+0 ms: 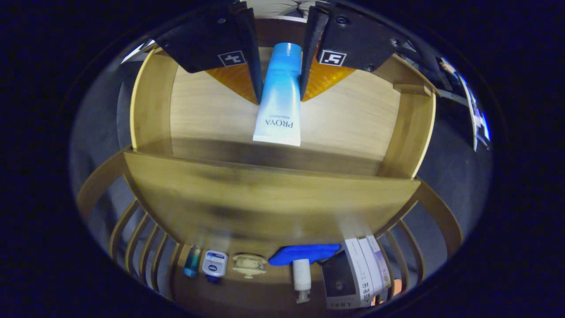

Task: Pull open the drawer, take out the items inside it, and place them on the countertop above the cabinet.

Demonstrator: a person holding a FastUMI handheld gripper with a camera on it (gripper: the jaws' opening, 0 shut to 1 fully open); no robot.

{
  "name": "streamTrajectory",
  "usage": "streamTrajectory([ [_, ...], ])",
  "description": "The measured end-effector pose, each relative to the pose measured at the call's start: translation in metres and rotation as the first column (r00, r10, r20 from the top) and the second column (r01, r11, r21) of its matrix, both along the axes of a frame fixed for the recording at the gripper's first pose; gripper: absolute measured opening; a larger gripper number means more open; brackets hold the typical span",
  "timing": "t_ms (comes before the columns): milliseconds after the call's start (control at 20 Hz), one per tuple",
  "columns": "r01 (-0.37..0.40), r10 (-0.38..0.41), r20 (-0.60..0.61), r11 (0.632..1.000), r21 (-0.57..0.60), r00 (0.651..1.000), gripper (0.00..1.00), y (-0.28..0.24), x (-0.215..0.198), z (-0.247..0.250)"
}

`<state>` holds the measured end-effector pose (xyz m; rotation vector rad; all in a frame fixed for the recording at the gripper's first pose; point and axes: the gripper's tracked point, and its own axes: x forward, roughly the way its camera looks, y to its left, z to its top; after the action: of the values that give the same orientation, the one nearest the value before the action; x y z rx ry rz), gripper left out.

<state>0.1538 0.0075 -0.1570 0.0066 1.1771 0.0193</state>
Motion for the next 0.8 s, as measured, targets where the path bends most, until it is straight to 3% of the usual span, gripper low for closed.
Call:
streamTrajectory([
  [500,0.023,-0.023,0.145,1.0,0.0,0.989,0.47,0.0,0.048,0.072],
  [800,0.06,-0.054,0.157,0.998,-0.033,0.986,0.47,-0.001,0.093,0.073],
])
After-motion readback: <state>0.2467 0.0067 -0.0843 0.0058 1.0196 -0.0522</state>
